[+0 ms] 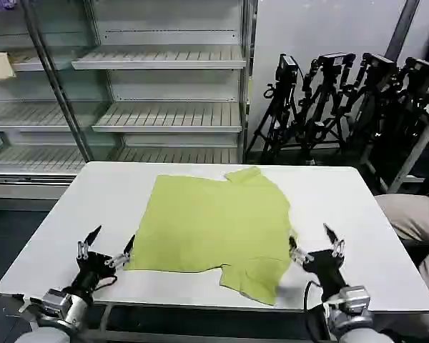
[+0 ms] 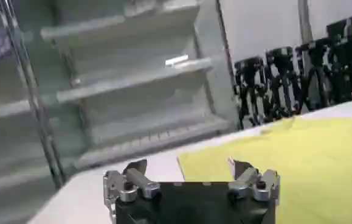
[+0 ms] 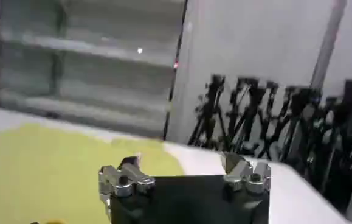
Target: Fold and organize the clothes.
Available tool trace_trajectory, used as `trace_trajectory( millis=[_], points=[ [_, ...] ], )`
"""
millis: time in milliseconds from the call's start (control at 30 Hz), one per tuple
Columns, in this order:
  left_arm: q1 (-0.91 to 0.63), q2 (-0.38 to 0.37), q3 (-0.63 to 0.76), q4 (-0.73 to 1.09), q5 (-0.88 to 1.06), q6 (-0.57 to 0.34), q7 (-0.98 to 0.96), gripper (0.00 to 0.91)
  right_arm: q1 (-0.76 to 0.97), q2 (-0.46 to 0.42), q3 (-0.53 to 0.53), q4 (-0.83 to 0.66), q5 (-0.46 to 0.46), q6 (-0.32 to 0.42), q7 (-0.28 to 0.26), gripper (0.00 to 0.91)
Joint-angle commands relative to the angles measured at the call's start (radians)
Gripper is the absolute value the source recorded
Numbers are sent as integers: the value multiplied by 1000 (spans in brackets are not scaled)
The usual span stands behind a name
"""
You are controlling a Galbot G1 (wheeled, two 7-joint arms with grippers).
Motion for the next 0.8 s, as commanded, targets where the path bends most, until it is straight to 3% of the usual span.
trace_trajectory(
  millis=[33, 200, 367, 667, 800],
  points=[
    [118, 0, -6, -55, -91, 284, -40, 907, -180, -3, -45, 67, 19, -82, -4, 907],
    [80, 12, -43, -46, -171, 420, 22, 907, -198, -10, -76, 63, 17, -109, -2, 907],
    [59, 22, -58, -34, -192, 426, 46, 907, -185, -11, -104, 50, 12, -115, -11, 907],
    [13, 32, -72, 33, -248, 417, 67, 907, -126, -3, -176, 24, 0, -130, 48, 907],
    [-2, 32, -68, 33, -248, 415, 69, 907, -108, -2, -206, 12, 3, -159, 101, 907]
  ],
)
